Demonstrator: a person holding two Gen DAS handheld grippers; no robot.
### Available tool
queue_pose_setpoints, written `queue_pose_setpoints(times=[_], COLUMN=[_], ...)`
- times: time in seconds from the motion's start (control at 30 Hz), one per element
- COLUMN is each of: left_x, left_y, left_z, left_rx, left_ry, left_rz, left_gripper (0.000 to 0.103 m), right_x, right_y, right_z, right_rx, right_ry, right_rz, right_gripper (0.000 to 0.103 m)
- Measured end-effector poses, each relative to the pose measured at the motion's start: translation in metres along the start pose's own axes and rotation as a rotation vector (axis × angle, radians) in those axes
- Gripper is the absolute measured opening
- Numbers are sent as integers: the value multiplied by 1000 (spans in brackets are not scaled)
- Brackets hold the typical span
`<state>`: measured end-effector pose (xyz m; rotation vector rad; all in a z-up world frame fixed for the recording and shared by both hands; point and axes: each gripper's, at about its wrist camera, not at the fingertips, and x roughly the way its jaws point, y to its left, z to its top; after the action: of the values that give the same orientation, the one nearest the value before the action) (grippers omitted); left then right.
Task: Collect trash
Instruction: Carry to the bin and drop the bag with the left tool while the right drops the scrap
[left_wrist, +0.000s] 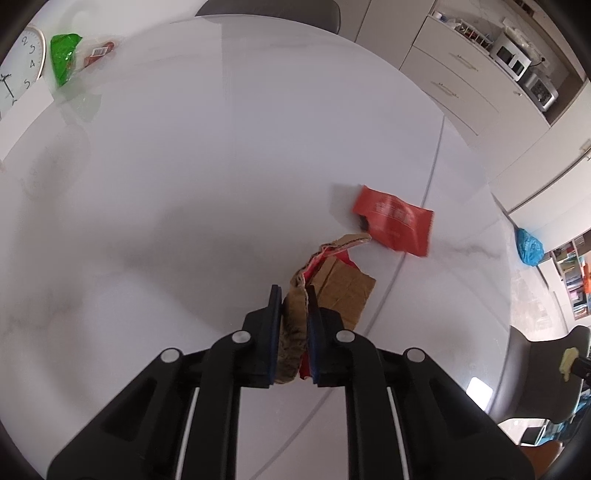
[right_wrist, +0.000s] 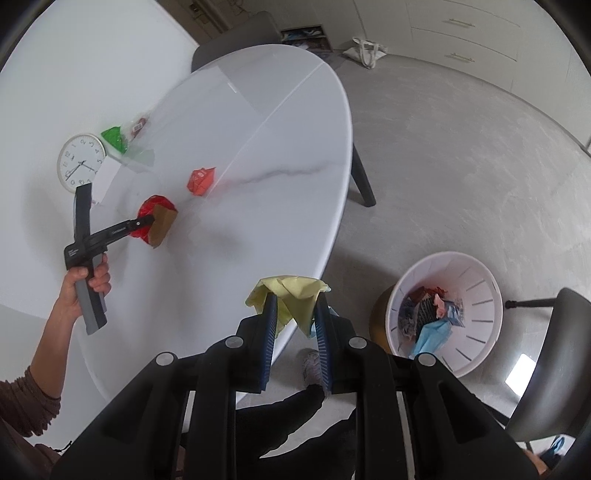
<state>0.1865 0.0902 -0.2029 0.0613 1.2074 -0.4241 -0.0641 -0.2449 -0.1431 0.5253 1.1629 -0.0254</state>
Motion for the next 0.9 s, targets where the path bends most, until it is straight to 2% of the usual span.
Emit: queue_pose_setpoints(times=[0.13,0.33,0.5,0.57,0.63,0.67,0.7,0.8,0.9], left_x=[-16,-54,-68,-69,-65,-62,-59,-46,-32], left_y=[-20,-74,-149,-179,-218,-232,-250,-297,-336], left_z=[-13,-43,-62,-69,-83,-87,-93,-104,-115], left_rx=[25,93,199,235,292,312,339,394,436], left_ry=[-20,-41,-19,-3,17,22,31,61,84], left_rz=[-6,-95,-176,-204,-220,-220,-225,-246,-253], left_gripper=[13,13,13,13,13,13,13,13,13], right_x=[-6,-14,9,21,26,26,24,8,-12], right_y=[-14,-60,-121,-140,-155,-160,-164,-170,-171], right_z=[-11,-38,-52,-55,-59,-61,-62,-67,-70], right_rx=[28,100,171,184,203,210,215,206,175], right_ry=[-5,-15,16,38,36,35,29,-3,-18], right_rz=[-17,-131,-230,-244,-237,-240,-251,-267,-301], right_gripper=[21,21,24,25,44,58,67,79,83])
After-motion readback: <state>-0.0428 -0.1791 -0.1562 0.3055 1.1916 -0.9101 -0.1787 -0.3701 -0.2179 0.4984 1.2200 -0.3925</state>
